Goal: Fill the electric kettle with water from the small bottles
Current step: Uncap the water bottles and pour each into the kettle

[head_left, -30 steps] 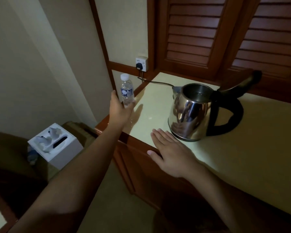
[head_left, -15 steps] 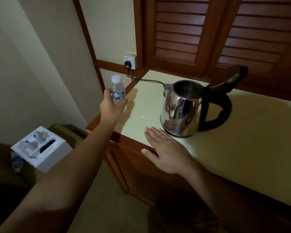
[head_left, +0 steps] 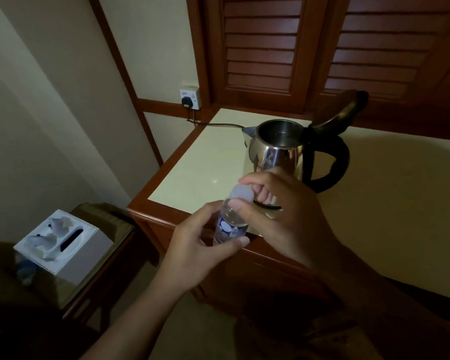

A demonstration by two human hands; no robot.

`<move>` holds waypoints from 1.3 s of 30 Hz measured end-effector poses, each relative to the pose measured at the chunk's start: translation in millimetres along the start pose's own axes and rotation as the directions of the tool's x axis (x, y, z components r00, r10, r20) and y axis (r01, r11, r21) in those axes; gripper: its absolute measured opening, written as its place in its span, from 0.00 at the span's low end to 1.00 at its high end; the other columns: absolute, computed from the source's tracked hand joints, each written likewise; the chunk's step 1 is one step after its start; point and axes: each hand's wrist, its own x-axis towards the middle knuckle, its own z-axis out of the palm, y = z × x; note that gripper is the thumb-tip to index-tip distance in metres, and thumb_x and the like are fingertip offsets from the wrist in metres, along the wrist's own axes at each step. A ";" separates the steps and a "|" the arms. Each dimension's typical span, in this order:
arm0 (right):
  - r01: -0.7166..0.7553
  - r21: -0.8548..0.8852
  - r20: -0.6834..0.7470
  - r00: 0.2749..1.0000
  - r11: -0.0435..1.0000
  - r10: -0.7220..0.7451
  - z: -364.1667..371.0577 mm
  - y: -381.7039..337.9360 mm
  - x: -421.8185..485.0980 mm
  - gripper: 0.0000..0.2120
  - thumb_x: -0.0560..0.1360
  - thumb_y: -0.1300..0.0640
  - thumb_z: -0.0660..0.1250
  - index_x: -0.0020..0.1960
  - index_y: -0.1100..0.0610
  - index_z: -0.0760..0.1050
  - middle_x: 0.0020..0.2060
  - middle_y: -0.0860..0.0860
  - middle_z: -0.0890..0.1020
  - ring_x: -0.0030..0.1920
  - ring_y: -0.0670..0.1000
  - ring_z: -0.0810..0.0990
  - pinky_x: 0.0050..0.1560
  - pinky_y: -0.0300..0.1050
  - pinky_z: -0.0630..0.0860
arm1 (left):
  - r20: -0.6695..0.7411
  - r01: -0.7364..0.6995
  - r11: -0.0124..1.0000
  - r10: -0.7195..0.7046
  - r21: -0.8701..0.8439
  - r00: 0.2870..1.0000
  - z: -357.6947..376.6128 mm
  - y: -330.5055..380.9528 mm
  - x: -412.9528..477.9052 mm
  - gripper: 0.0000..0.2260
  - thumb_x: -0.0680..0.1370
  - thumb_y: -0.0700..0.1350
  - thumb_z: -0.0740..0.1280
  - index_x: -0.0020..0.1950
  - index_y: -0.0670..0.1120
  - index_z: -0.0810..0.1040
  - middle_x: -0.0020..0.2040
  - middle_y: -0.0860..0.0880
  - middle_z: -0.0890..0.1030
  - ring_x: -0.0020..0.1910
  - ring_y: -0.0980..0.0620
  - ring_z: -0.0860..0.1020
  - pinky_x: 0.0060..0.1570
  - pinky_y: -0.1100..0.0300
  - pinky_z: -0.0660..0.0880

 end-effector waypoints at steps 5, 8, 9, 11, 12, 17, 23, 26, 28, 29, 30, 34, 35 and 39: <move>-0.032 -0.012 0.106 0.994 0.999 0.033 -31.0 -2.0 11.9 0.16 0.72 0.47 0.76 0.44 0.61 0.81 0.33 0.43 0.73 0.33 0.39 0.74 0.36 0.26 0.67 | 0.097 0.022 0.999 -0.020 -0.026 0.995 12.8 11.6 -4.6 0.24 0.74 0.47 0.80 0.69 0.54 0.80 0.60 0.57 0.86 0.62 0.53 0.83 0.56 0.58 0.82; -0.028 -0.070 0.319 0.946 0.997 0.050 -56.5 5.7 12.0 0.13 0.76 0.47 0.72 0.44 0.58 0.80 0.37 0.48 0.76 0.37 0.47 0.76 0.37 0.35 0.71 | 0.228 0.035 0.999 -0.025 -0.038 0.973 16.6 12.9 1.6 0.23 0.74 0.44 0.79 0.68 0.54 0.81 0.60 0.56 0.86 0.62 0.55 0.83 0.57 0.58 0.82; -0.008 -0.086 0.356 0.934 0.996 0.038 -63.1 8.5 10.0 0.12 0.76 0.46 0.71 0.47 0.56 0.80 0.40 0.47 0.77 0.39 0.48 0.77 0.40 0.41 0.74 | 0.266 0.041 0.999 -0.029 -0.036 0.963 17.7 13.2 4.2 0.23 0.75 0.44 0.79 0.69 0.54 0.81 0.60 0.56 0.86 0.62 0.55 0.83 0.59 0.57 0.82; 0.017 -0.072 0.395 0.918 0.997 0.013 -73.8 13.0 6.2 0.13 0.77 0.49 0.69 0.56 0.55 0.81 0.48 0.47 0.79 0.47 0.46 0.79 0.48 0.47 0.77 | 0.341 0.045 0.999 -0.033 -0.027 0.940 19.8 13.4 10.6 0.24 0.75 0.44 0.79 0.70 0.54 0.80 0.60 0.54 0.86 0.63 0.52 0.82 0.63 0.55 0.80; 0.035 -0.064 0.411 0.912 0.997 -0.005 -79.1 14.8 4.9 0.13 0.78 0.52 0.69 0.60 0.56 0.80 0.52 0.47 0.80 0.52 0.46 0.80 0.52 0.47 0.77 | 0.377 0.039 0.999 -0.027 -0.024 0.926 20.9 13.6 14.1 0.23 0.76 0.44 0.79 0.70 0.54 0.80 0.60 0.53 0.86 0.63 0.50 0.82 0.63 0.55 0.79; 0.028 -0.054 0.446 0.895 0.998 -0.001 -102.5 19.0 -0.9 0.16 0.78 0.67 0.69 0.63 0.53 0.79 0.61 0.43 0.80 0.59 0.42 0.78 0.56 0.29 0.70 | 0.478 0.013 0.995 0.036 -0.097 0.877 31.9 19.7 27.6 0.23 0.76 0.40 0.77 0.70 0.48 0.79 0.60 0.52 0.86 0.62 0.49 0.83 0.62 0.59 0.77; -0.050 0.002 0.432 0.901 0.999 0.044 -114.4 17.4 -9.5 0.16 0.76 0.63 0.72 0.62 0.51 0.81 0.62 0.41 0.81 0.62 0.43 0.79 0.59 0.39 0.76 | 0.476 0.014 0.995 0.033 -0.094 0.879 44.9 13.5 33.9 0.24 0.77 0.36 0.77 0.71 0.49 0.78 0.60 0.50 0.86 0.60 0.48 0.83 0.61 0.53 0.80; -0.093 -0.010 0.314 0.945 0.996 0.092 -109.8 17.6 -9.7 0.12 0.76 0.56 0.75 0.59 0.50 0.82 0.55 0.41 0.84 0.54 0.43 0.82 0.54 0.41 0.78 | 0.447 0.006 0.999 0.013 -0.042 0.894 48.1 12.9 32.7 0.26 0.76 0.40 0.78 0.72 0.53 0.77 0.61 0.53 0.85 0.62 0.50 0.82 0.58 0.55 0.82; -0.098 -0.029 0.250 0.963 0.995 0.102 -104.8 20.2 -10.5 0.12 0.77 0.56 0.73 0.60 0.50 0.82 0.53 0.40 0.84 0.53 0.41 0.82 0.53 0.35 0.77 | 0.410 0.011 1.000 0.000 -0.025 0.912 49.5 12.3 31.3 0.26 0.76 0.42 0.78 0.72 0.55 0.78 0.60 0.52 0.85 0.62 0.51 0.82 0.57 0.57 0.82; -0.093 -0.025 0.228 0.969 0.995 0.096 -103.0 21.8 -11.8 0.13 0.78 0.58 0.72 0.61 0.50 0.82 0.54 0.40 0.83 0.54 0.40 0.82 0.54 0.33 0.76 | 0.390 0.018 1.000 -0.009 -0.020 0.921 49.6 12.0 31.0 0.25 0.76 0.42 0.79 0.71 0.55 0.78 0.59 0.52 0.85 0.62 0.51 0.82 0.56 0.58 0.82; -0.089 -0.013 0.209 0.974 0.996 0.090 -102.1 23.5 -13.9 0.13 0.78 0.60 0.71 0.62 0.51 0.81 0.56 0.40 0.83 0.56 0.39 0.81 0.55 0.31 0.75 | 0.372 0.024 1.000 -0.017 -0.013 0.928 49.2 12.0 31.1 0.25 0.76 0.42 0.79 0.70 0.56 0.78 0.59 0.52 0.86 0.61 0.52 0.83 0.55 0.58 0.83; -0.096 0.013 0.100 0.991 0.995 0.094 -98.3 33.0 -24.6 0.15 0.81 0.62 0.67 0.65 0.50 0.79 0.60 0.41 0.82 0.61 0.43 0.80 0.61 0.38 0.76 | 0.313 0.028 0.999 -0.035 0.025 0.949 42.1 13.6 30.7 0.25 0.75 0.43 0.79 0.70 0.54 0.78 0.58 0.55 0.85 0.60 0.57 0.83 0.51 0.67 0.80; -0.106 0.013 0.074 0.992 0.994 0.104 -95.2 39.2 -28.9 0.14 0.81 0.61 0.66 0.65 0.50 0.80 0.61 0.42 0.81 0.63 0.42 0.79 0.63 0.40 0.76 | 0.292 0.025 0.999 -0.034 0.033 0.956 39.6 15.0 30.5 0.25 0.75 0.42 0.79 0.71 0.54 0.78 0.58 0.57 0.85 0.61 0.59 0.82 0.50 0.69 0.80; -0.244 0.004 -0.022 0.970 0.970 0.244 -73.0 72.3 -48.9 0.08 0.80 0.55 0.68 0.56 0.52 0.85 0.57 0.43 0.83 0.60 0.43 0.81 0.62 0.45 0.78 | 0.206 -0.008 0.994 -0.015 0.109 0.979 27.7 18.9 32.4 0.26 0.75 0.45 0.79 0.71 0.56 0.77 0.57 0.64 0.83 0.58 0.61 0.81 0.45 0.67 0.81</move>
